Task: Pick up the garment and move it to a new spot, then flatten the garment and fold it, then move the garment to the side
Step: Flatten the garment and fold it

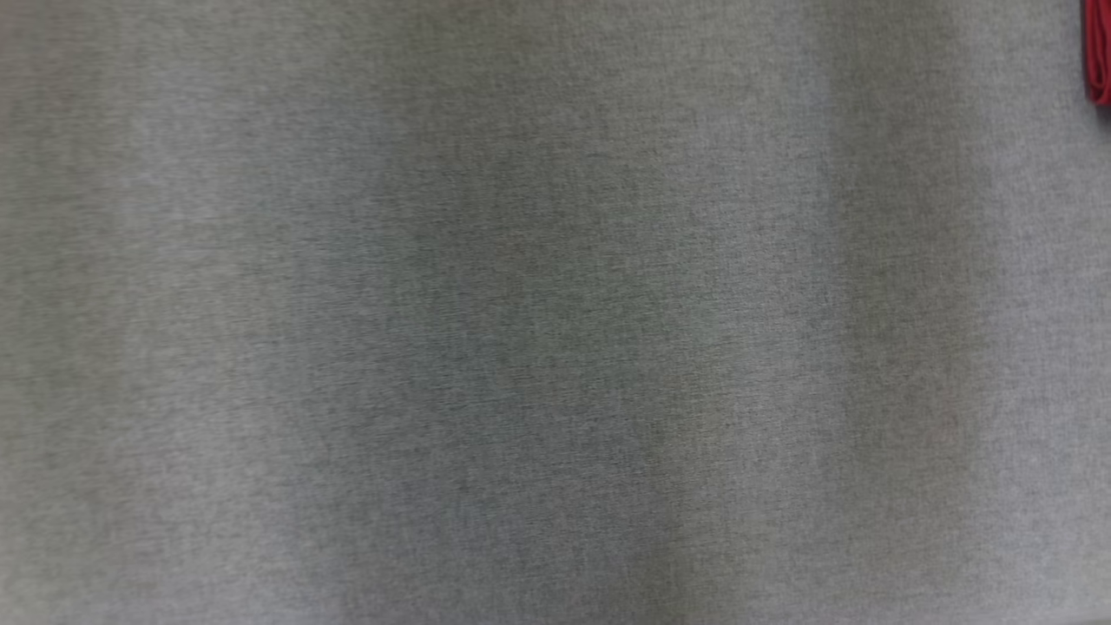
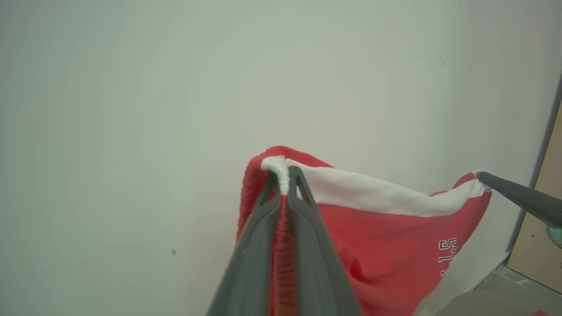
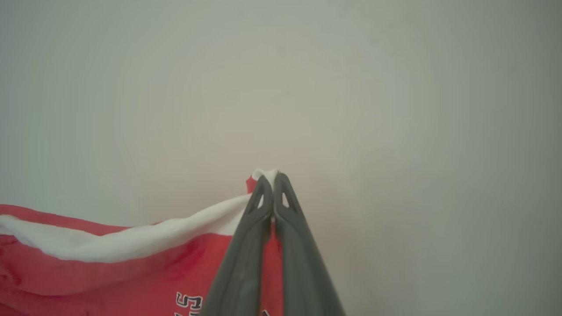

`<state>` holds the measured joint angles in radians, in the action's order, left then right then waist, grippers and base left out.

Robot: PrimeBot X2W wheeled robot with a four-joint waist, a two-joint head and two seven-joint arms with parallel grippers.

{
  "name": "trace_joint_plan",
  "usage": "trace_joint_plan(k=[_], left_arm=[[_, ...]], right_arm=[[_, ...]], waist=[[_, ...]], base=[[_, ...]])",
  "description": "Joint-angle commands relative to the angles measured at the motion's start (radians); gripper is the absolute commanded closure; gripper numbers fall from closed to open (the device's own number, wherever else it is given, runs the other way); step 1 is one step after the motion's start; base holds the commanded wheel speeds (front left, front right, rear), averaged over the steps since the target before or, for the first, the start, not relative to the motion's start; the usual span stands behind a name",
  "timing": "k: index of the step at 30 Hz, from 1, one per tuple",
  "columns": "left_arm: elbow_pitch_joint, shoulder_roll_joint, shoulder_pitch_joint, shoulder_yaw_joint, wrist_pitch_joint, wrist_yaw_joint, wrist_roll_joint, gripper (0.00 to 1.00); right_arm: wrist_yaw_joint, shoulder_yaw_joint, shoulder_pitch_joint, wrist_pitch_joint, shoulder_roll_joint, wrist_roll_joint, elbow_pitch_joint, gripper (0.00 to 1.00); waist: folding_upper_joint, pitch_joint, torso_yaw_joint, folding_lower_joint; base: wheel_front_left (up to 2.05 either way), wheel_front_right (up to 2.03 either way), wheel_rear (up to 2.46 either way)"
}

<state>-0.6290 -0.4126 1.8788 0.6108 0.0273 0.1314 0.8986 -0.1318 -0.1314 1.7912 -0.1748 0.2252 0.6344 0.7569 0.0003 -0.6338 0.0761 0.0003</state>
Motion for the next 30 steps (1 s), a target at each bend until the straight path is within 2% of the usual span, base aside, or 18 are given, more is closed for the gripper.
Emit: trace_joint_plan(k=[1,8,15,18,24,30], left_arm=[[-0.012,0.004,0.027,0.014,-0.016,-0.002,0.003,1.0],[-0.071,0.002,0.066,0.086,-0.081,-0.002,0.075,1.0],[-0.006,-0.048,-0.062,0.153,-0.155,-0.002,0.178,1.0],[0.064,-0.088,-0.196,0.177,-0.201,-0.002,0.241,1.0],[0.182,-0.145,-0.474,0.204,-0.261,-0.006,0.295,1.0],[0.332,-0.189,-0.784,0.205,-0.288,-0.065,0.313,1.0]], right_arm=[[0.003,-0.009,0.018,0.009,-0.003,-0.016,0.007,1.0],[0.003,-0.038,0.045,0.036,-0.003,-0.007,0.048,1.0],[0.003,-0.103,-0.094,0.041,0.024,0.09,-0.035,1.0],[0.003,-0.136,-0.243,0.029,0.053,0.165,-0.122,1.0],[0.003,-0.165,-0.568,0.007,0.112,0.255,-0.301,1.0],[0.003,-0.134,-0.929,-0.028,0.15,0.291,-0.489,1.0]], waist=[[-0.0003,-0.025,0.022,-0.0003],[-0.0003,-0.054,0.033,-0.0003],[-0.0003,-0.018,0.021,-0.0003],[-0.0003,0.04,0.008,-0.0003],[-0.0003,0.159,-0.007,-0.0003],[-0.0003,0.264,-0.013,-0.0003]], base=[[0.0,0.0,0.0],[0.0,0.0,0.0],[0.0,0.0,0.0],[0.0,0.0,0.0],[0.0,0.0,0.0],[0.0,0.0,0.0]])
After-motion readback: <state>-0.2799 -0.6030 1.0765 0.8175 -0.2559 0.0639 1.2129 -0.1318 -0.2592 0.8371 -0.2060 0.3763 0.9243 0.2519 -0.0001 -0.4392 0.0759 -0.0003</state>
